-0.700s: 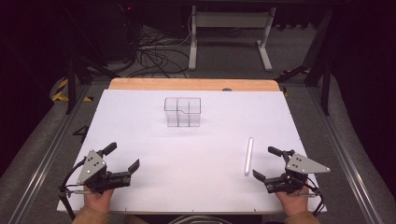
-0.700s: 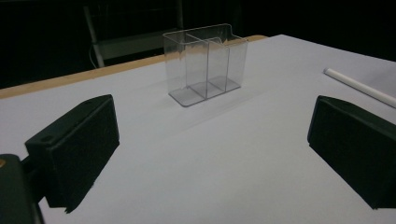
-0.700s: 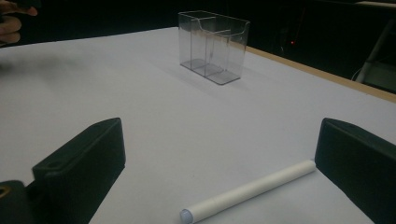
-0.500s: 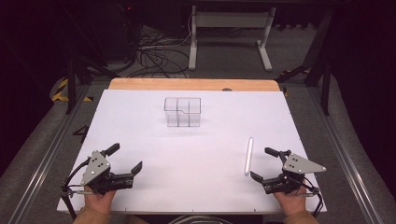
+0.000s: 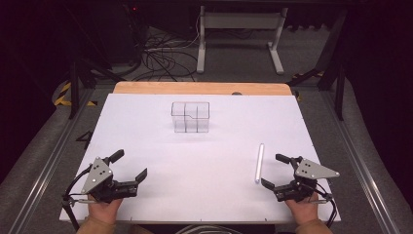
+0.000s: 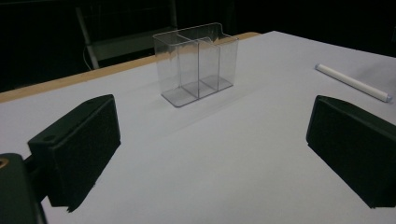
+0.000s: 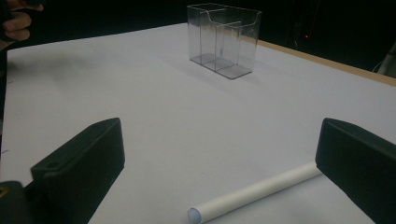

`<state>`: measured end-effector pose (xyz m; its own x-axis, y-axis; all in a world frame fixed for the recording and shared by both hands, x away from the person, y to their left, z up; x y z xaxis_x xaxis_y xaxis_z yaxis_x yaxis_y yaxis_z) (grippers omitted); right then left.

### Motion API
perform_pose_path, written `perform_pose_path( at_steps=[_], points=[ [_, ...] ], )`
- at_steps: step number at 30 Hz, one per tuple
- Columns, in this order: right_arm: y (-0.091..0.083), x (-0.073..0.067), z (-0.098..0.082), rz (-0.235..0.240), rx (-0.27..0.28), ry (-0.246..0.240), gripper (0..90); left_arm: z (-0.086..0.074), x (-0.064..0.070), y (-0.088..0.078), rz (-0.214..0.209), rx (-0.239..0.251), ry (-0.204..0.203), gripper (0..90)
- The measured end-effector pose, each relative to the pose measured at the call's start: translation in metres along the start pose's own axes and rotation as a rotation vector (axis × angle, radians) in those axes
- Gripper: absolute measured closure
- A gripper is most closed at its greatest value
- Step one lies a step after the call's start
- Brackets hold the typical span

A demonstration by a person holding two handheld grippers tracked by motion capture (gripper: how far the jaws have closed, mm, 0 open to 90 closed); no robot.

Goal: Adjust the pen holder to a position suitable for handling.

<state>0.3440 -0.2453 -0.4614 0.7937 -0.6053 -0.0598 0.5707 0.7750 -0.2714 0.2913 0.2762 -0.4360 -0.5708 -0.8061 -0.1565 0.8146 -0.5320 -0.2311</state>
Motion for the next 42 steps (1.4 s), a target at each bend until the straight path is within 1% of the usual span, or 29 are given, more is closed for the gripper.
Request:
perform_pose_path(
  at_steps=[3, 4, 5, 6, 7, 8, 9, 10, 11, 12, 13, 15, 17, 23, 25, 28, 30, 34, 36, 38, 39, 40, 41, 42],
  points=[
    [0.001, 0.002, -0.002, 0.002, -0.011, 0.004, 1.3, 0.003, 0.001, 0.0, -0.008, 0.013, 0.008, 4.0],
    [0.002, 0.002, -0.003, 0.004, -0.007, 0.005, 1.2, 0.005, 0.001, 0.002, -0.037, 0.025, -0.002, 4.4],
    [0.002, 0.002, -0.003, 0.004, -0.009, 0.006, 1.2, 0.005, 0.001, 0.002, -0.037, 0.025, -0.002, 4.5],
    [0.002, 0.002, -0.003, 0.004, -0.009, 0.006, 1.2, 0.006, 0.0, 0.003, -0.065, 0.029, -0.005, 4.5],
    [0.003, 0.003, -0.003, 0.006, -0.008, 0.011, 1.2, 0.007, 0.0, 0.004, -0.08, 0.028, -0.012, 4.5],
    [0.003, 0.003, -0.004, 0.006, -0.008, 0.018, 1.2, 0.01, 0.001, 0.006, -0.093, 0.019, -0.007, 4.4],
    [0.003, 0.004, -0.004, 0.007, -0.012, 0.023, 1.2, 0.012, 0.002, 0.007, -0.092, 0.022, -0.005, 4.4],
    [0.003, 0.004, -0.005, 0.006, -0.014, 0.026, 1.2, 0.014, 0.001, 0.008, -0.092, 0.012, 0.007, 4.5],
    [0.003, 0.004, -0.005, 0.005, -0.014, 0.028, 1.2, 0.014, 0.001, 0.008, -0.092, 0.012, 0.007, 4.5],
    [0.004, 0.005, -0.005, 0.005, -0.013, 0.025, 1.2, 0.018, 0.002, 0.01, -0.092, 0.01, 0.018, 4.5],
    [0.004, 0.004, -0.005, 0.003, -0.016, 0.029, 1.2, 0.018, 0.002, 0.01, -0.092, 0.01, 0.018, 4.5],
    [0.004, 0.004, -0.006, 0.001, -0.019, 0.031, 1.2, 0.022, 0.001, 0.012, -0.103, 0.012, 0.027, 4.9],
    [0.004, 0.005, -0.006, -0.003, -0.019, 0.034, 1.1, 0.026, 0.001, 0.015, -0.11, 0.003, 0.033, 5.4],
    [0.004, 0.007, -0.007, -0.016, -0.02, 0.047, 1.0, 0.038, 0.001, 0.028, -0.13, 0.0, 0.067, 6.0],
    [0.004, 0.007, -0.007, -0.018, -0.021, 0.048, 1.0, 0.039, 0.001, 0.029, -0.137, -0.002, 0.066, 7.0],
    [0.004, 0.007, -0.007, -0.02, -0.025, 0.049, 1.0, 0.043, -0.001, 0.033, -0.164, -0.007, 0.045, 7.8],
    [0.004, 0.007, -0.007, -0.025, -0.025, 0.051, 1.0, 0.046, -0.002, 0.036, -0.171, -0.005, 0.041, 7.8],
    [0.003, 0.007, -0.008, -0.031, -0.022, 0.049, 0.9, 0.051, -0.002, 0.042, -0.182, -0.005, 0.054, 7.8],
    [0.003, 0.007, -0.008, -0.033, -0.023, 0.05, 1.0, 0.053, -0.002, 0.047, -0.185, -0.008, 0.07, 7.8],
    [0.003, 0.007, -0.008, -0.034, -0.023, 0.052, 1.0, 0.056, -0.001, 0.053, -0.194, -0.014, 0.077, 7.8],
    [0.003, 0.007, -0.008, -0.034, -0.024, 0.054, 1.0, 0.056, -0.001, 0.053, -0.194, -0.014, 0.077, 7.8],
    [0.003, 0.007, -0.008, -0.034, -0.024, 0.054, 1.0, 0.057, -0.001, 0.055, -0.195, -0.018, 0.08, 7.8],
    [0.003, 0.007, -0.008, -0.035, -0.028, 0.061, 1.0, 0.061, 0.0, 0.059, -0.195, -0.051, 0.095, 8.3],
    [0.003, 0.007, -0.009, -0.034, -0.029, 0.063, 1.0, 0.061, 0.0, 0.059, -0.195, -0.051, 0.095, 8.5]
  ],
)
Point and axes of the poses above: each handheld gripper's, and its own axes: y roughly forward along the jaws, z roughly out of its top, x roughly to its right, the point moved 1 cm from there along y, roughly forward along the jaws, and after that the axes turned 6 degrees about y, right-handed, at the moved point
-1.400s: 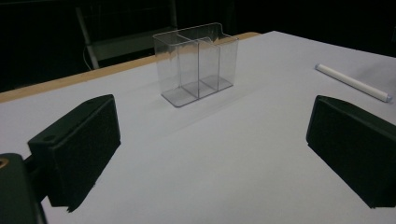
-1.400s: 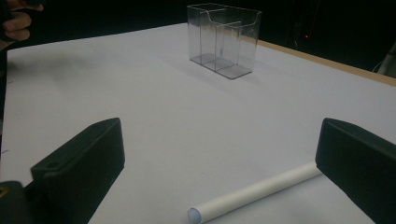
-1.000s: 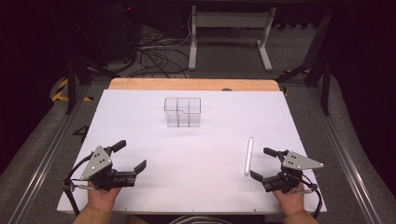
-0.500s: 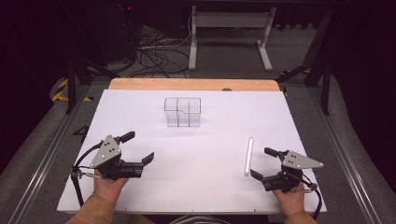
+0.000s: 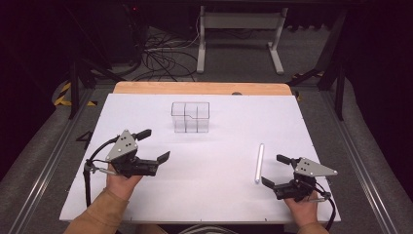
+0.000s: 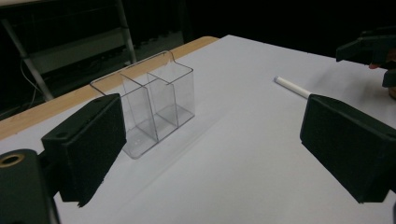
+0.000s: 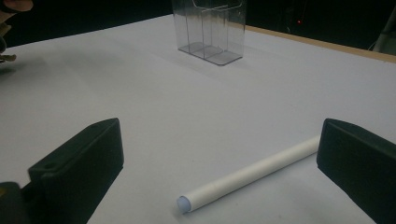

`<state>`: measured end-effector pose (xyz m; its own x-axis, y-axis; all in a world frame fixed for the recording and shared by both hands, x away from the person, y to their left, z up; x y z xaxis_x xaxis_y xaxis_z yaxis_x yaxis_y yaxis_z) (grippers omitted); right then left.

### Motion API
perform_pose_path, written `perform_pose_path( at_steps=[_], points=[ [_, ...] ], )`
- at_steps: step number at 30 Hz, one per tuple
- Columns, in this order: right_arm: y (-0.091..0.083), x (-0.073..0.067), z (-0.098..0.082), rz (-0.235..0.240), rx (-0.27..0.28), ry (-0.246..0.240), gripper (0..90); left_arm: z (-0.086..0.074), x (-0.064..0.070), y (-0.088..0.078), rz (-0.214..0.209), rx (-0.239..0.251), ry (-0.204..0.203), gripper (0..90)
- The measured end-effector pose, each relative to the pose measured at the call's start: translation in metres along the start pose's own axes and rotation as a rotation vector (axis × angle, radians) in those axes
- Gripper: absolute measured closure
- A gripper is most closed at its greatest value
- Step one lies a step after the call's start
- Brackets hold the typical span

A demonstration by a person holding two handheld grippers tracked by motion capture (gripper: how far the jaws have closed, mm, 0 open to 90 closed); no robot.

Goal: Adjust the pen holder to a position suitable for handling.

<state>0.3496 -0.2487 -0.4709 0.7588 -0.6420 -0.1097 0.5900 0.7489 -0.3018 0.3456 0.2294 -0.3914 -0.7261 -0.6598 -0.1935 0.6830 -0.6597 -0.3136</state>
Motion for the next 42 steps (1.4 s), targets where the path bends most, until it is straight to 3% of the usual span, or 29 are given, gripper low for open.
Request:
perform_pose_path(
  at_steps=[2, 5, 8, 15, 20, 21, 28, 29, 32, 33, 38, 42],
  points=[
    [0.0, 0.0, 0.0, 0.001, 0.001, 0.001, 0.9, 0.003, -0.001, 0.003, -0.003, -0.042, -0.002, 6.9],
    [0.0, 0.0, 0.0, 0.004, 0.002, 0.002, 1.0, 0.008, -0.002, 0.007, -0.047, -0.033, -0.042, 6.1],
    [0.0, 0.0, 0.0, 0.007, 0.006, 0.003, 1.0, 0.01, -0.002, 0.008, -0.059, -0.019, -0.046, 5.7],
    [0.0, 0.0, 0.0, 0.015, 0.003, 0.004, 1.0, 0.014, -0.003, 0.01, -0.072, -0.03, -0.008, 12.7],
    [0.0, 0.0, 0.0, 0.019, 0.004, 0.006, 1.2, 0.019, -0.005, 0.014, -0.123, -0.064, -0.013, 21.6],
    [0.0, 0.0, 0.0, 0.028, 0.002, 0.008, 1.3, 0.021, -0.007, 0.016, -0.125, -0.077, 0.007, 24.3],
    [0.0, 0.0, 0.0, 0.038, 0.001, 0.016, 1.5, 0.029, -0.016, 0.027, -0.173, -0.099, 0.013, 27.2],
    [0.0, 0.0, 0.0, 0.04, 0.0, 0.017, 1.5, 0.029, -0.019, 0.029, -0.188, -0.097, 0.006, 27.1],
    [0.0, 0.0, 0.0, 0.041, 0.0, 0.017, 1.6, 0.031, -0.029, 0.035, -0.277, -0.078, -0.085, 27.1],
    [0.0, 0.0, 0.0, 0.042, 0.0, 0.017, 1.6, 0.032, -0.03, 0.037, -0.289, -0.076, -0.106, 27.1],
    [0.0, 0.0, 0.0, 0.044, -0.001, 0.017, 1.6, 0.036, -0.035, 0.043, -0.232, -0.11, -0.04, 26.9],
    [0.0, 0.0, 0.0, 0.045, -0.001, 0.017, 1.6, 0.035, -0.04, 0.051, -0.238, -0.141, -0.067, 26.9]
  ],
)
Point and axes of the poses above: each handheld gripper's, and its own axes: y roughly forward along the jaws, z roughly out of its top, x roughly to its right, the point moved 1 cm from there along y, roughly forward along the jaws, and after that the axes turned 6 degrees about y, right-handed, at the moved point
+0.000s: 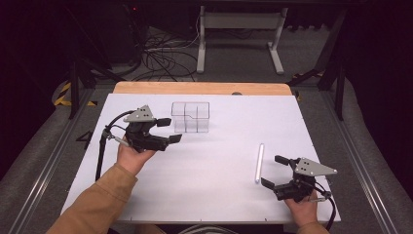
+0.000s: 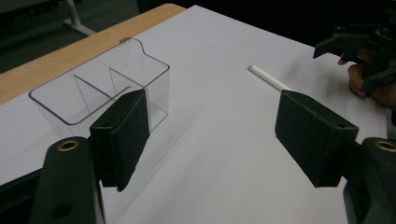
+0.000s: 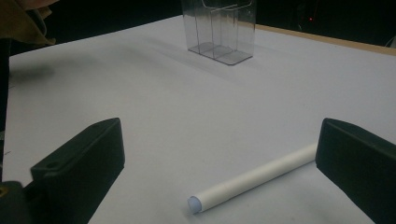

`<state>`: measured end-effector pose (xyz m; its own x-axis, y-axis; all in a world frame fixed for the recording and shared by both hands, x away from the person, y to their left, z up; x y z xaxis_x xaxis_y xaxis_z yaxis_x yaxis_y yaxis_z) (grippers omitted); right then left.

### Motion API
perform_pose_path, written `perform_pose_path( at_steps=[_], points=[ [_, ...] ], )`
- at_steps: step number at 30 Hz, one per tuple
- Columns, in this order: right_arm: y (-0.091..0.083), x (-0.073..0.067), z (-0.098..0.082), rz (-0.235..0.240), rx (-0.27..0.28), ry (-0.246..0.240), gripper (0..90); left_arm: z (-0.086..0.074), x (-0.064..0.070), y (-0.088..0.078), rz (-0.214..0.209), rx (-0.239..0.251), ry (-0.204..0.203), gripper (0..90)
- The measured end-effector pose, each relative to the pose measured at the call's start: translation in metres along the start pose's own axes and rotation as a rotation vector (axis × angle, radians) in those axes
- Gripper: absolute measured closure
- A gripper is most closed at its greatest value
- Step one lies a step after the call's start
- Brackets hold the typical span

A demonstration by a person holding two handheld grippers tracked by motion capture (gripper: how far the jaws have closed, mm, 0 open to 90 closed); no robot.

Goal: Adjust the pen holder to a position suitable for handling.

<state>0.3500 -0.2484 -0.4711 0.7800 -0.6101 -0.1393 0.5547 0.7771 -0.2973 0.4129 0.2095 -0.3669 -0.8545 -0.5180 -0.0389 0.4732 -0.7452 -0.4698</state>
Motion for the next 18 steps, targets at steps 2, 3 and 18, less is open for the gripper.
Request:
perform_pose_path(
  at_steps=[2, 3, 18],
  points=[
    [0.0, 0.0, 0.0, 0.002, -0.001, 0.0, 1.6, 0.002, -0.002, 0.004, 0.016, -0.015, 0.014, 26.9],
    [0.0, 0.0, 0.0, 0.003, -0.001, 0.001, 1.6, 0.004, -0.004, 0.006, 0.018, -0.021, 0.018, 26.9],
    [0.0, 0.0, 0.0, 0.012, 0.0, 0.0, 1.6, 0.014, -0.022, 0.02, 0.029, -0.067, 0.083, 26.3]
  ],
)
Point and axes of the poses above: each handheld gripper's, and its own axes: y roughly forward along the jaws, z roughly out of its top, x roughly to its right, the point moved 1 cm from there along y, roughly forward along the jaws, and after that the axes turned 6 degrees about y, right-handed, at the moved point
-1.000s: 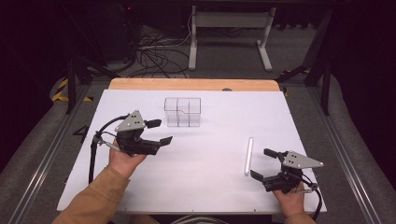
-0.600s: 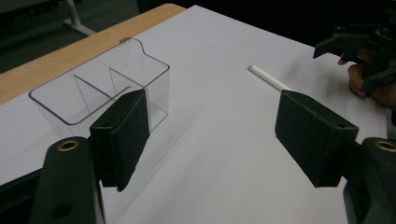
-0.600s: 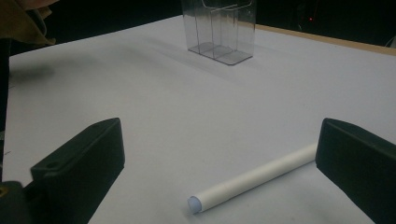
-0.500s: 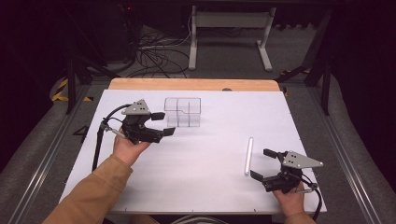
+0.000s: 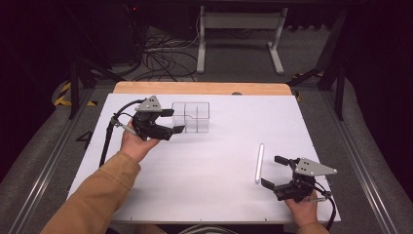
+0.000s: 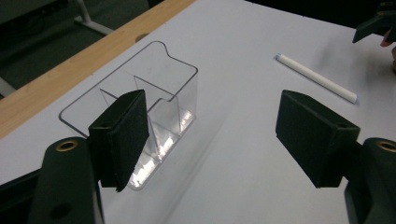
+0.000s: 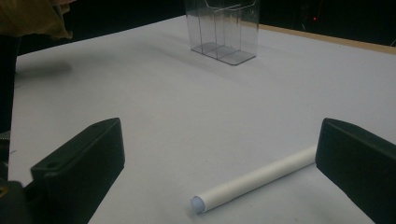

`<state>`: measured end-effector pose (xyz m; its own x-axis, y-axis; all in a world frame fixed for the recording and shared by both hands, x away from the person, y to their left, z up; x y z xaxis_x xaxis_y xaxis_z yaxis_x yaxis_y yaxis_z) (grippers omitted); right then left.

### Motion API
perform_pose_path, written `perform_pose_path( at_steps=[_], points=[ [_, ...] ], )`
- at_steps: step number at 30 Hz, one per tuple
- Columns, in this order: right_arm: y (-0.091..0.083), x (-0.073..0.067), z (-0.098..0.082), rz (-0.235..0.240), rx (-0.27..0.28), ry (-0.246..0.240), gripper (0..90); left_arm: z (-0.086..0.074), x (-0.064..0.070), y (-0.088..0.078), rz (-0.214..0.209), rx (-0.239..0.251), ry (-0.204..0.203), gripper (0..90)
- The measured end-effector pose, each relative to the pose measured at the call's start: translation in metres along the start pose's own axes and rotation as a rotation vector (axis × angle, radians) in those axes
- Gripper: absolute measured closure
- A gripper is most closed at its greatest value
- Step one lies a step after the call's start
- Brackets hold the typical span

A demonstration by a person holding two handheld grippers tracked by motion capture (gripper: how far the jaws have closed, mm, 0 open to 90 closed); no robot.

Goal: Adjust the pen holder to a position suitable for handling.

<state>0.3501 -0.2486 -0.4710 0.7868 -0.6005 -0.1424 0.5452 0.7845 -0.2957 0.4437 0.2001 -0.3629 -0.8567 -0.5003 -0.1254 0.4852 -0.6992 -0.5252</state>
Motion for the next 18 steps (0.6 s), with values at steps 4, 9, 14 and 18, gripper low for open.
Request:
perform_pose_path(
  at_steps=[4, 9, 14, 18],
  points=[
    [0.0, 0.0, 0.0, 0.001, -0.001, 0.003, 1.6, 0.004, 0.002, 0.004, -0.021, -0.048, 0.048, 29.7],
    [0.0, 0.0, 0.0, 0.004, 0.0, 0.006, 1.7, 0.007, -0.004, 0.011, 0.012, -0.097, 0.115, 34.5],
    [0.0, 0.0, 0.0, 0.006, -0.002, 0.006, 1.7, 0.008, -0.014, 0.017, 0.048, -0.125, 0.124, 36.3],
    [0.0, 0.001, 0.0, 0.011, 0.0, 0.004, 1.8, 0.01, -0.024, 0.025, 0.065, -0.154, 0.104, 36.5]
  ],
)
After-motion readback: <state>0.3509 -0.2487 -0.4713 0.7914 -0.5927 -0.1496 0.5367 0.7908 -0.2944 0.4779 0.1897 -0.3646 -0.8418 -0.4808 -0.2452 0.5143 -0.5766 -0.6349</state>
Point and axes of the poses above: each handheld gripper's, and its own axes: y roughly forward along the jaws, z roughly out of its top, x roughly to its right, the point moved 1 cm from there along y, roughly forward along the jaws, and after that the axes turned 6 degrees about y, right-handed, at the moved point
